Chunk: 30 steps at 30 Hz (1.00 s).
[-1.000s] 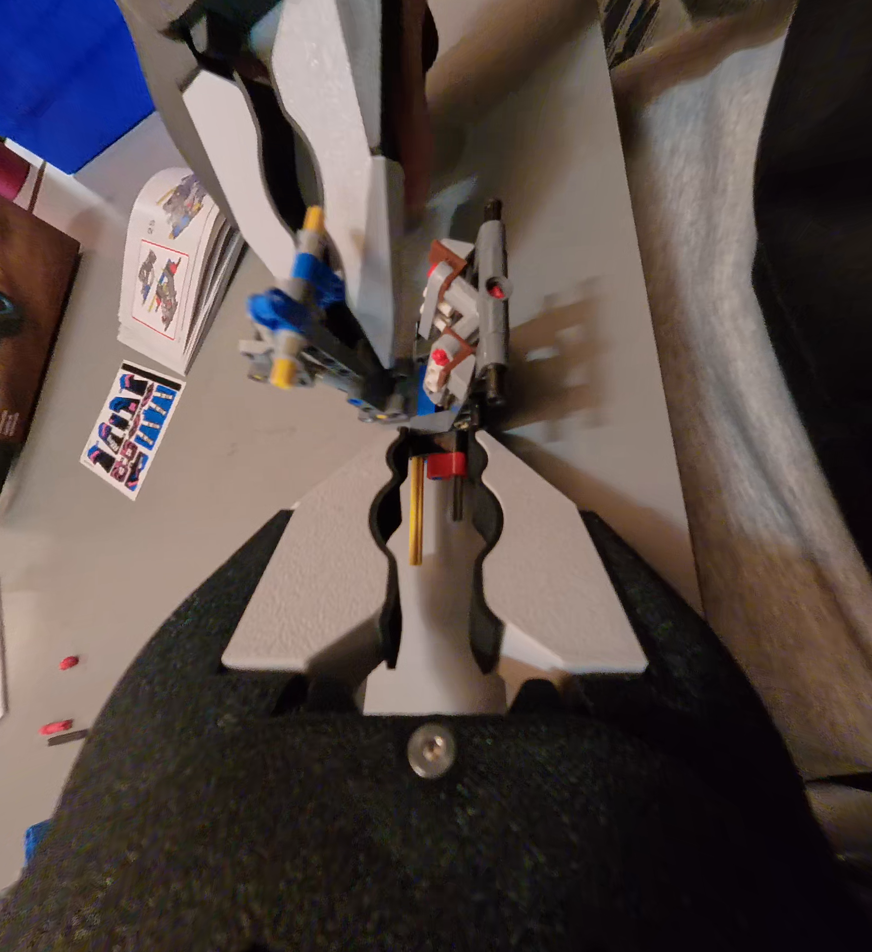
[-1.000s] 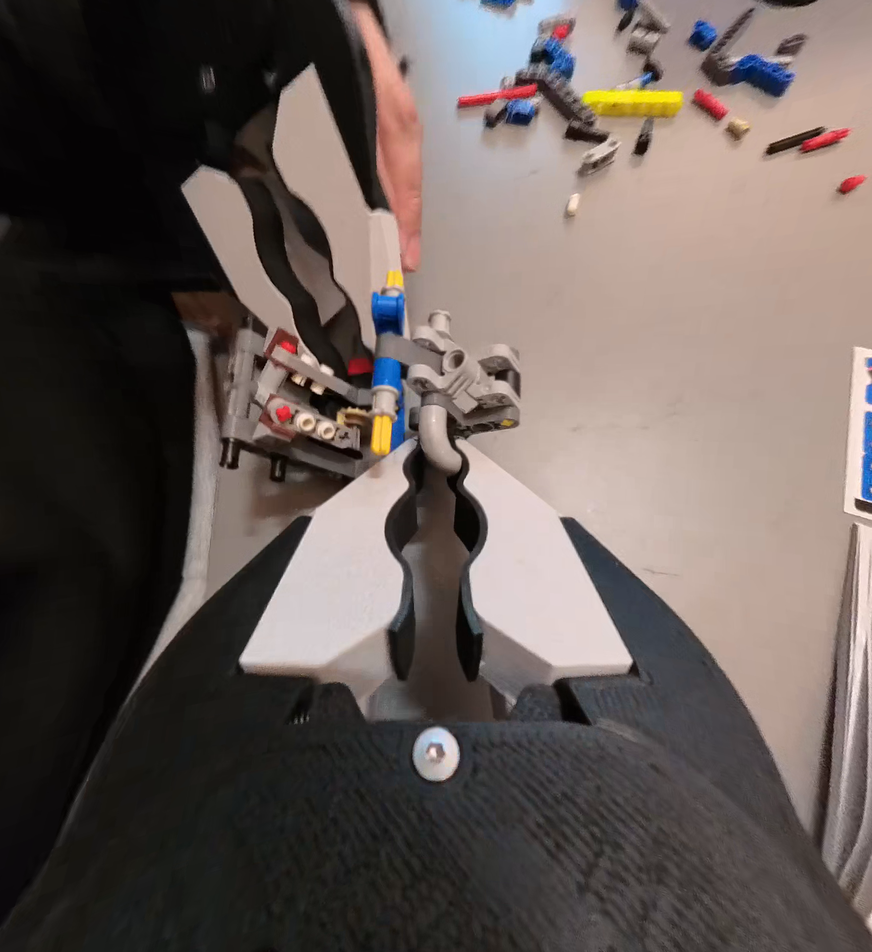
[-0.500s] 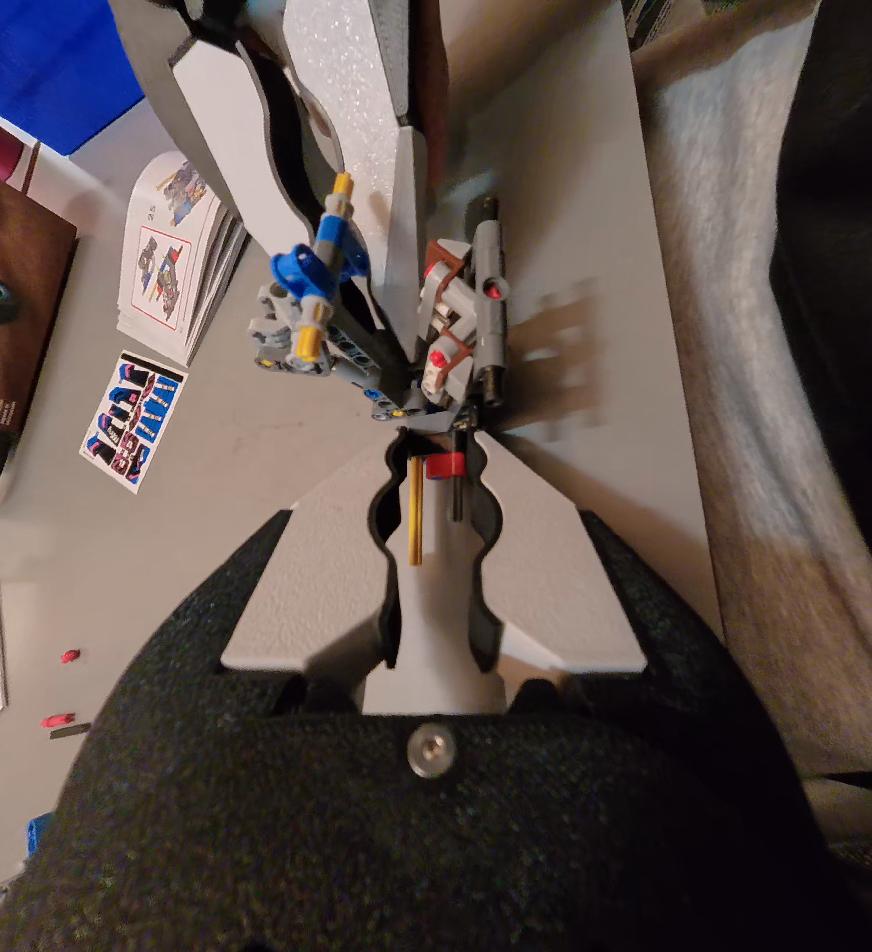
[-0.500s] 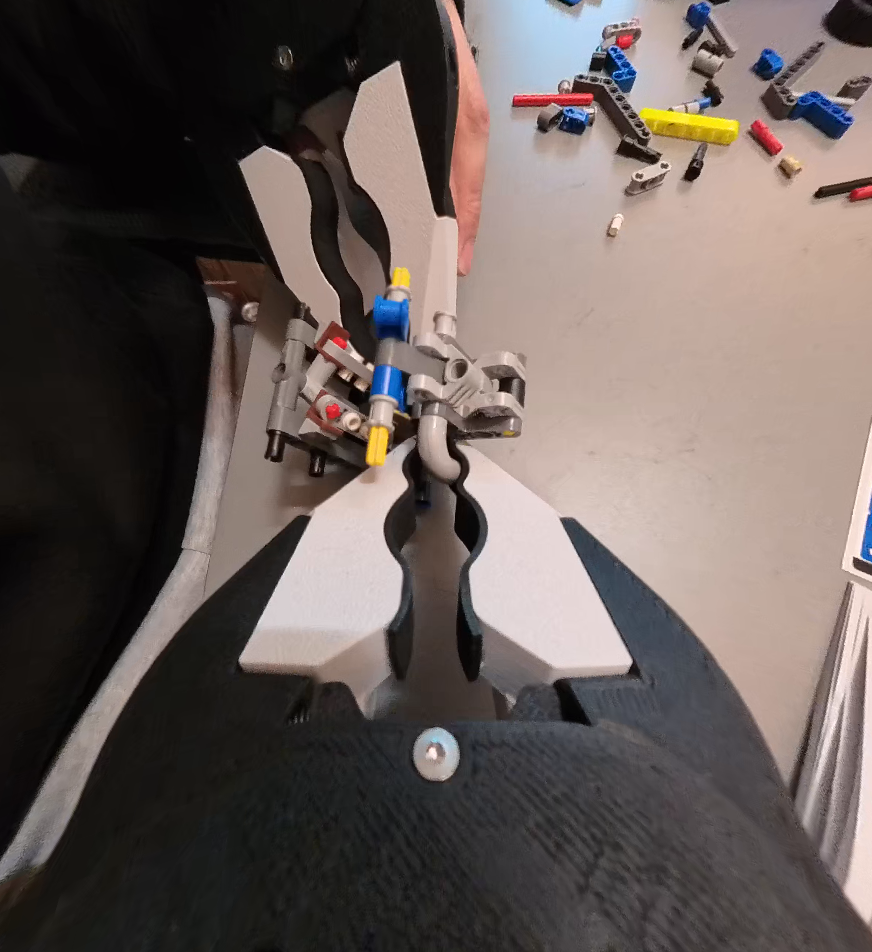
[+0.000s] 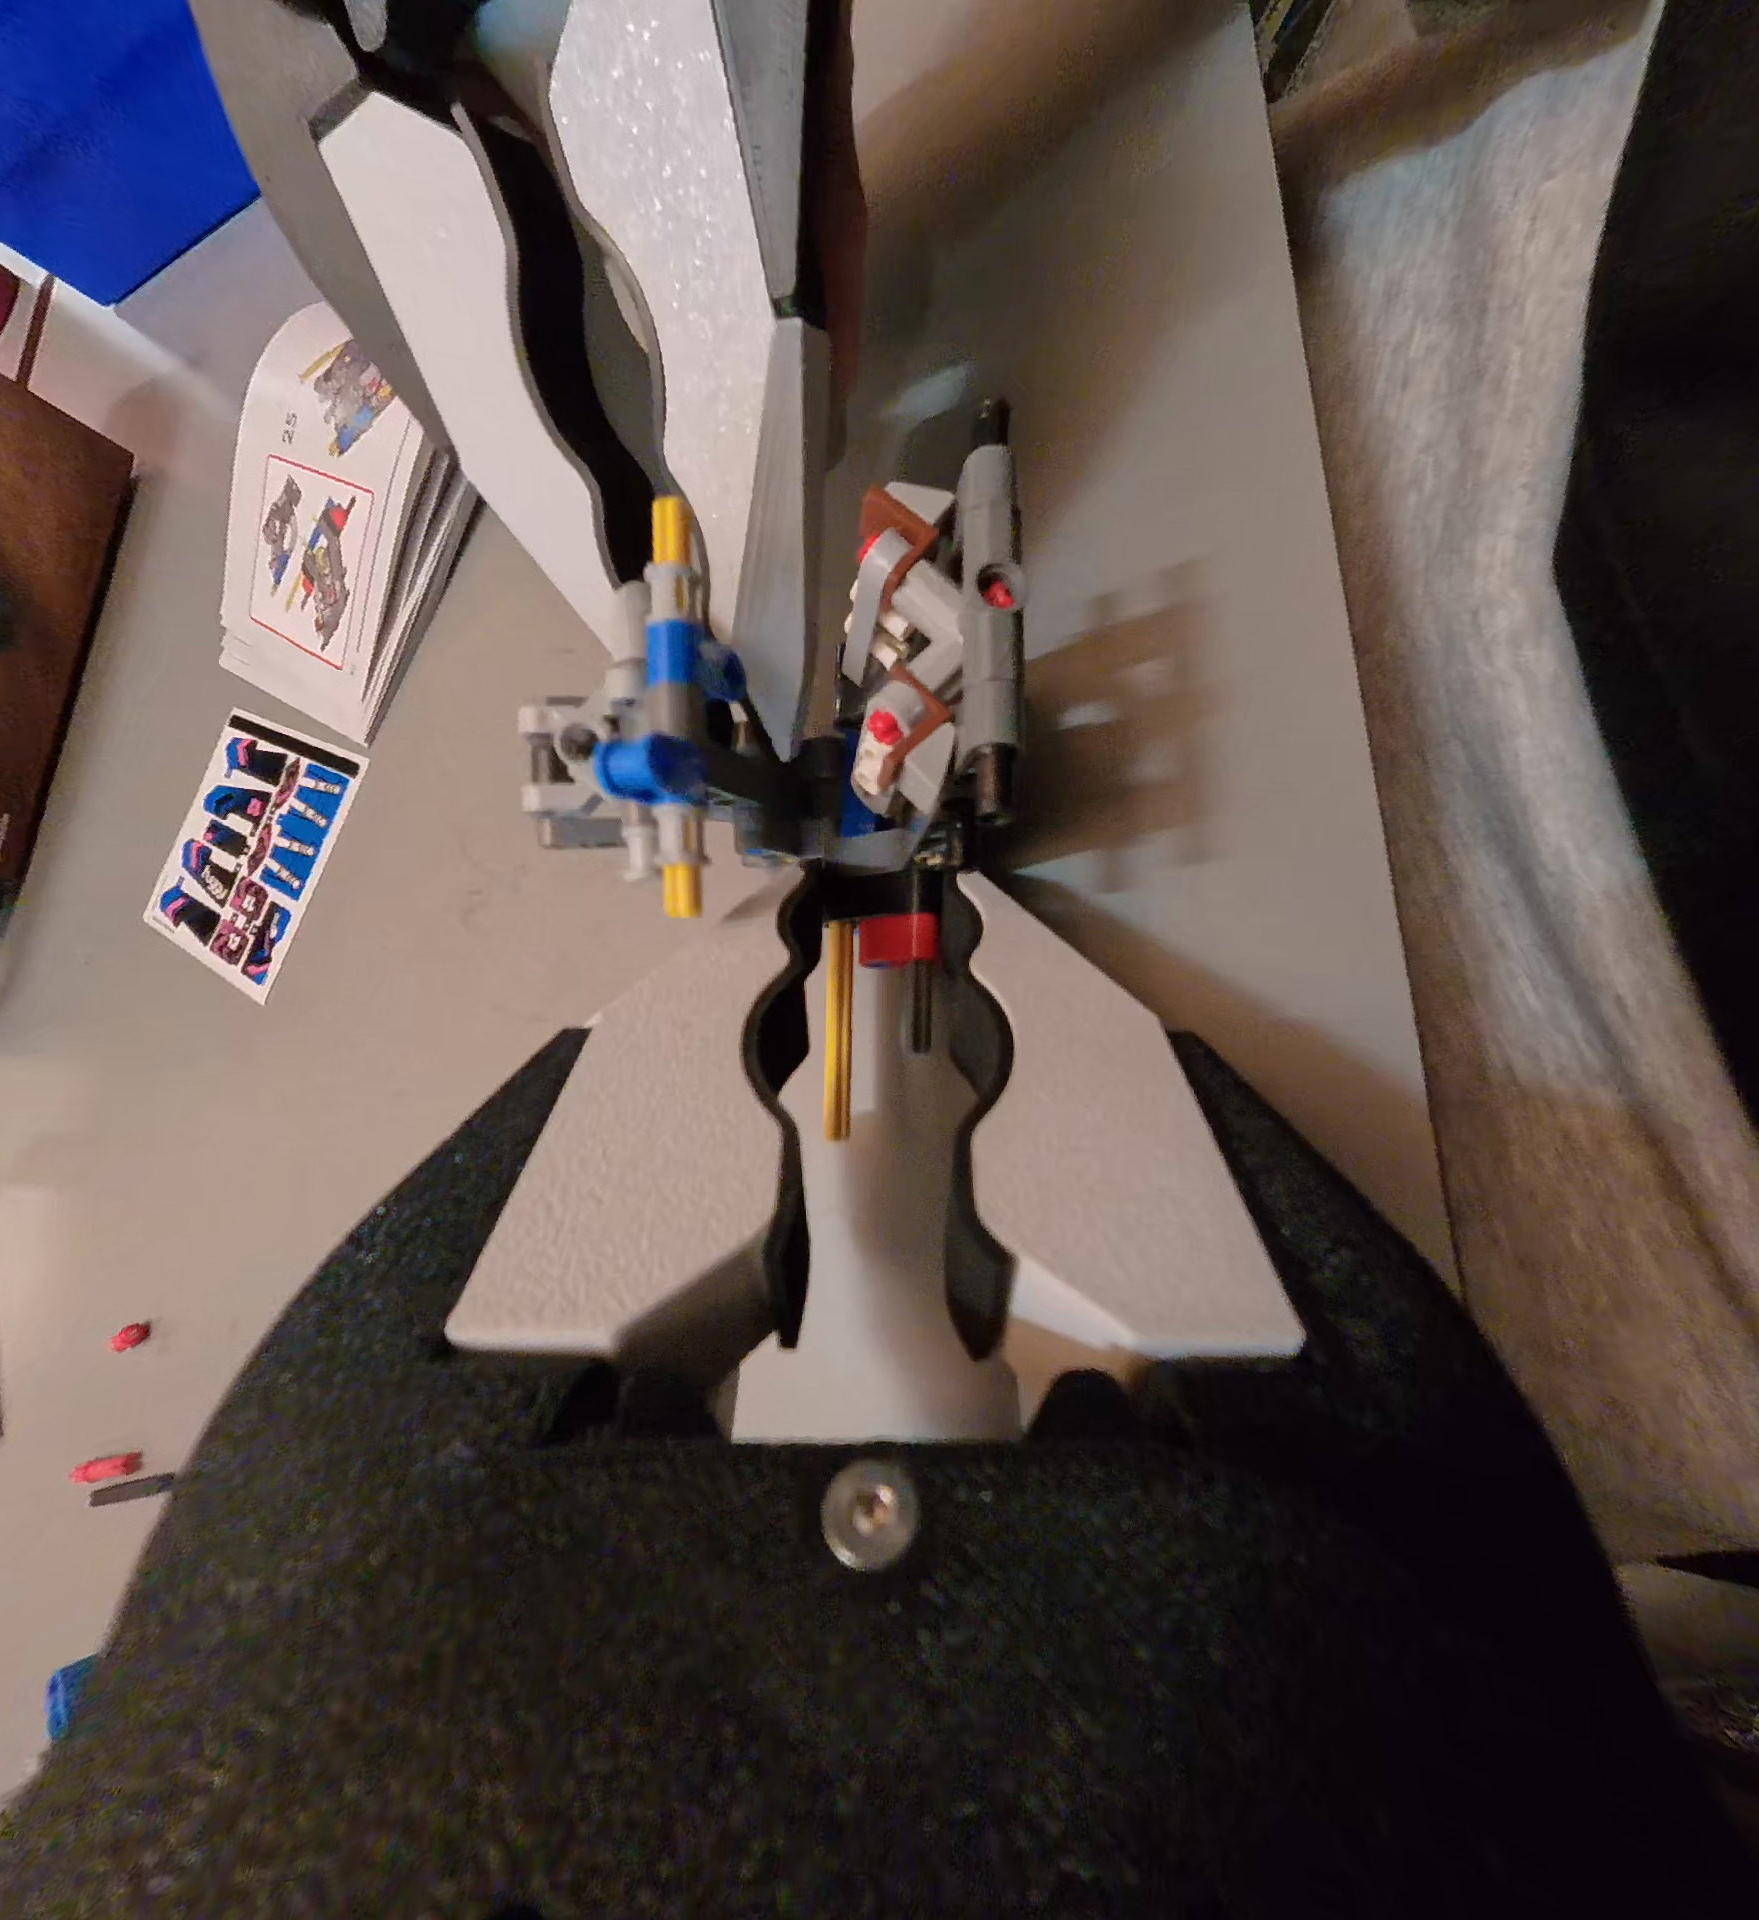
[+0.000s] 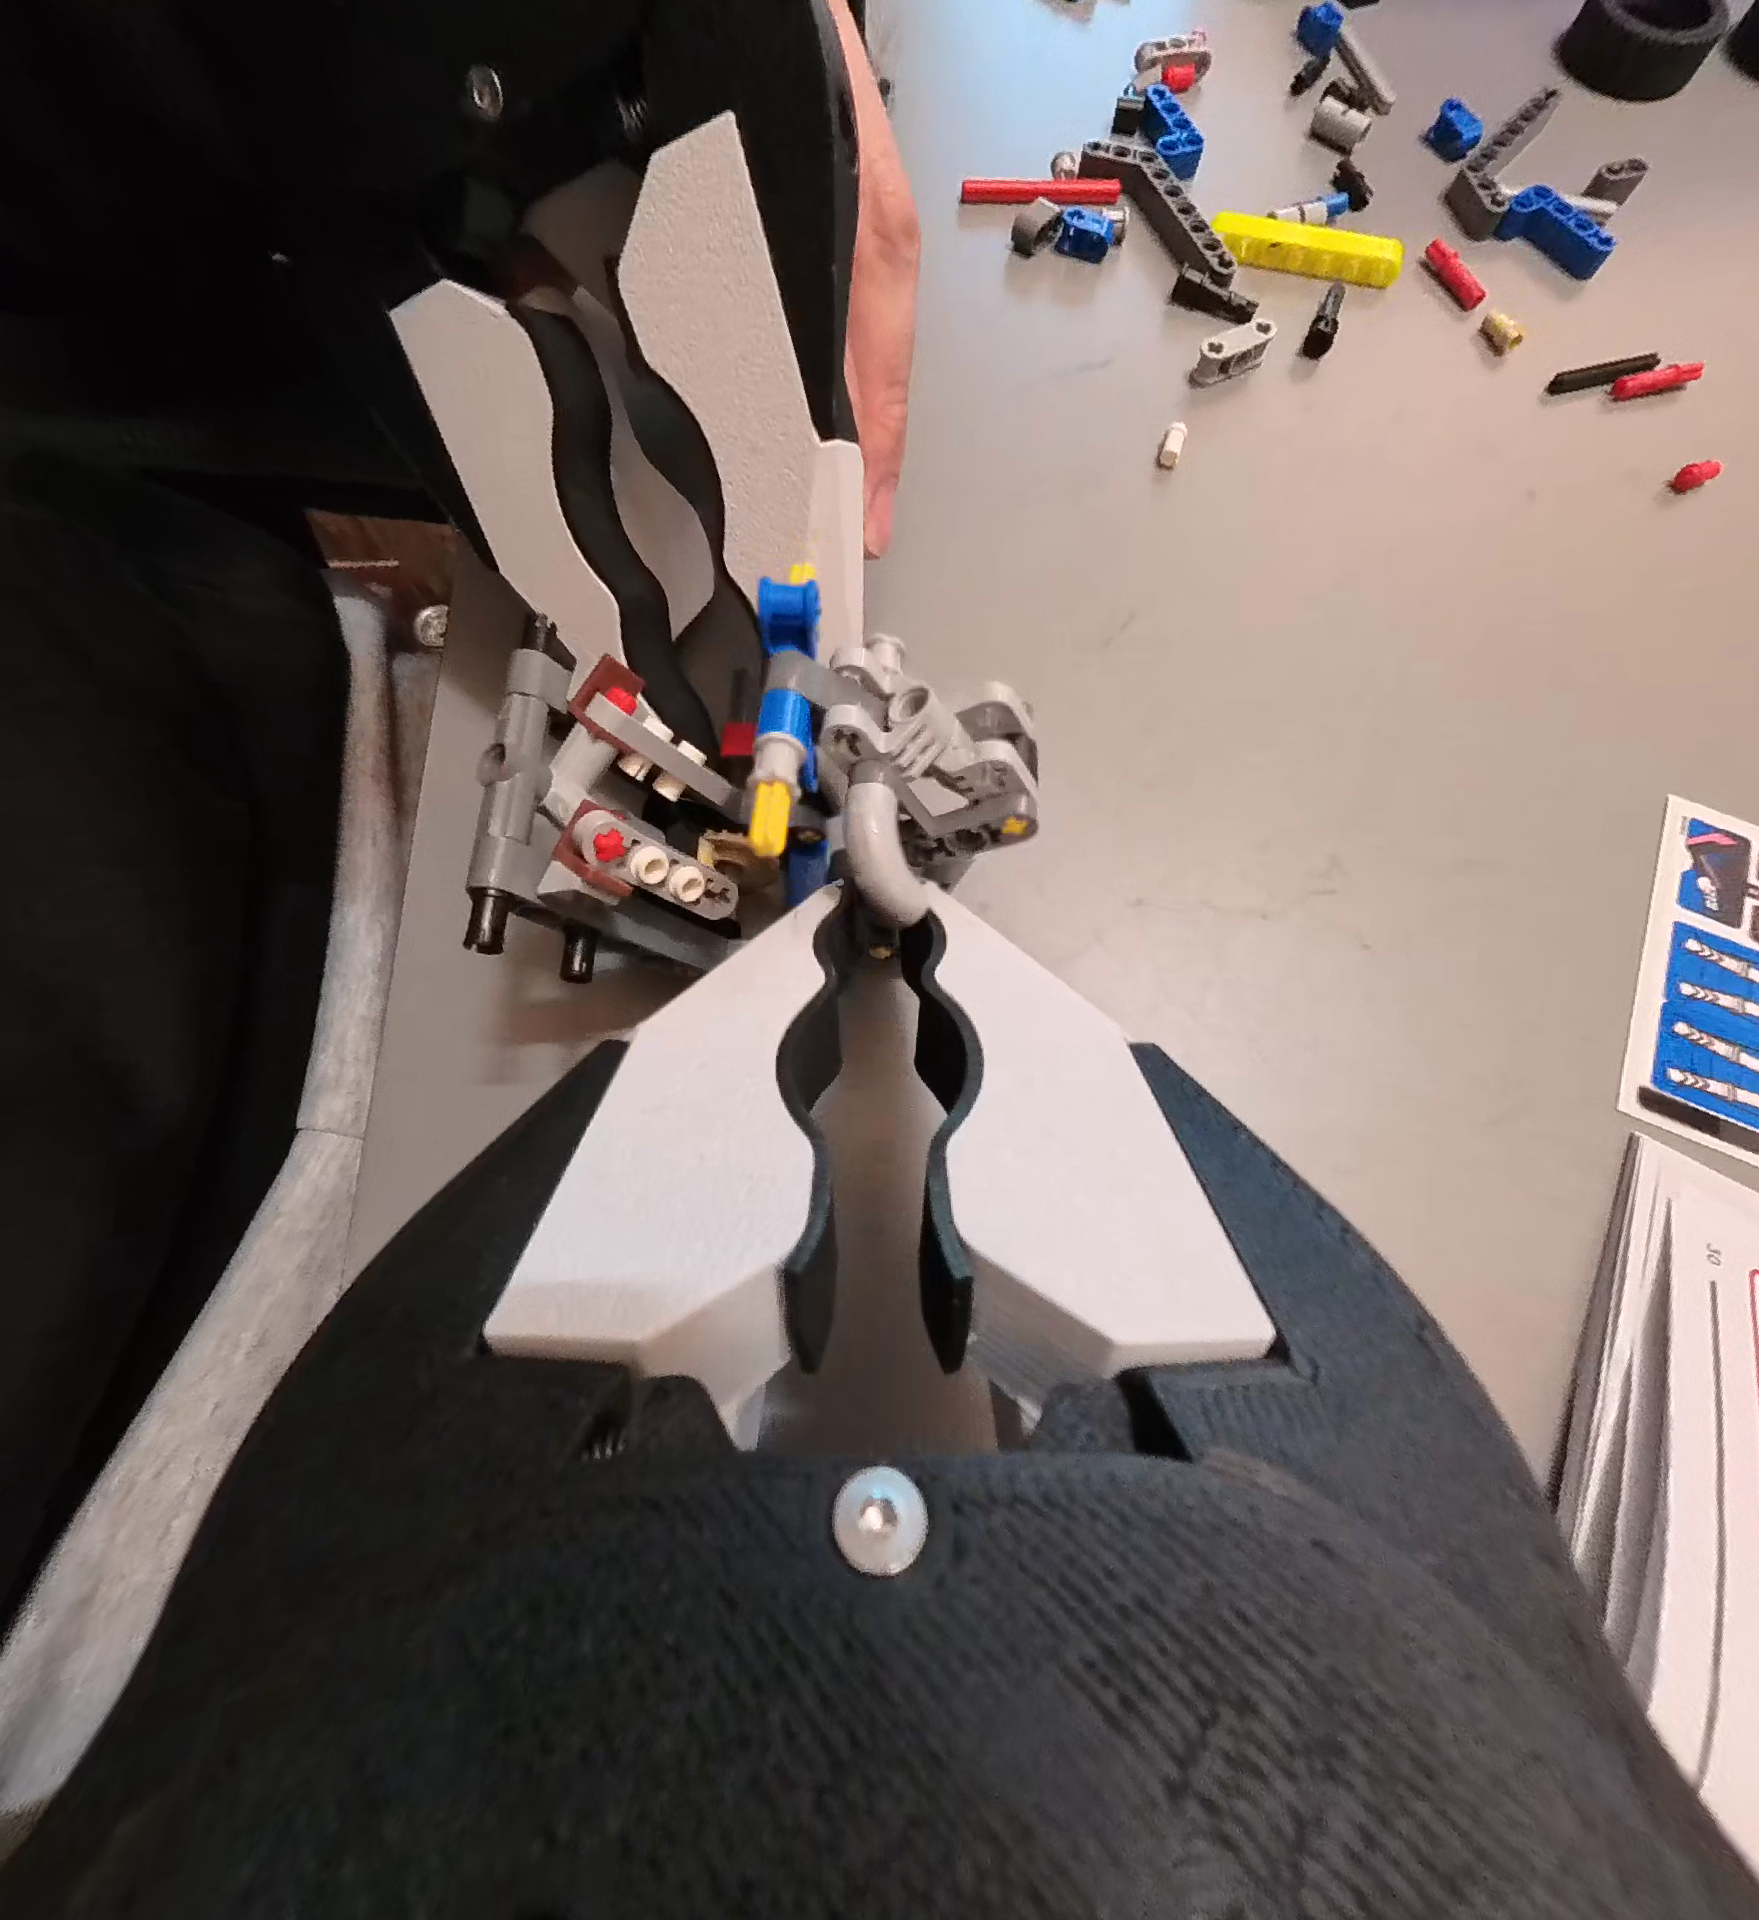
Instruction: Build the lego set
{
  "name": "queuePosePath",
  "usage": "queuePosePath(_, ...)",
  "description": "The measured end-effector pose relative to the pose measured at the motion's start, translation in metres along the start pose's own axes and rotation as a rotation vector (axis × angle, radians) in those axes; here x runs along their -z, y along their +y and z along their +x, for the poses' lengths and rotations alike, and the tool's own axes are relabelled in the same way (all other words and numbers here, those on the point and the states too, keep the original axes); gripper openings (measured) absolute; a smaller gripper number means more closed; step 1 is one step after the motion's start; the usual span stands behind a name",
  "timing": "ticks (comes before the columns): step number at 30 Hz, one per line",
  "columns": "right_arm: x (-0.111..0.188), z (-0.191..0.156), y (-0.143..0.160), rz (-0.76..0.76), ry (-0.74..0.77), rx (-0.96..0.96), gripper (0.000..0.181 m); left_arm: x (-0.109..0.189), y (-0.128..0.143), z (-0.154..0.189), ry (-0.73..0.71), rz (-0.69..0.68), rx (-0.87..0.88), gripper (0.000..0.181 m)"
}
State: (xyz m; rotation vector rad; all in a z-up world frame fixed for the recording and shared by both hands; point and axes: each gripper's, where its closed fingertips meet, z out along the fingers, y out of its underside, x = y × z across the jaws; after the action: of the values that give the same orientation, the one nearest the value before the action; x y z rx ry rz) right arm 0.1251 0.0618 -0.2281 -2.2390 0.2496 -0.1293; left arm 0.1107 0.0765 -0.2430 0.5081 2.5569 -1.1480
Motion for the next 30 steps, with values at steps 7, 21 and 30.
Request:
queuePosePath(7,0.008,-0.005,-0.008,0.102,-0.038,-0.113,0.005,-0.001,-0.001,0.0,0.0,0.002,0.019,0.019)
queuePosePath(21,0.005,-0.006,-0.001,0.107,-0.005,0.003,0.006,-0.002,0.0,-0.002,-0.009,0.0,0.048,0.02)
queuePosePath(30,0.003,-0.013,-0.003,0.108,-0.023,0.014,0.006,0.002,0.001,0.002,0.007,0.013,0.081,0.021)
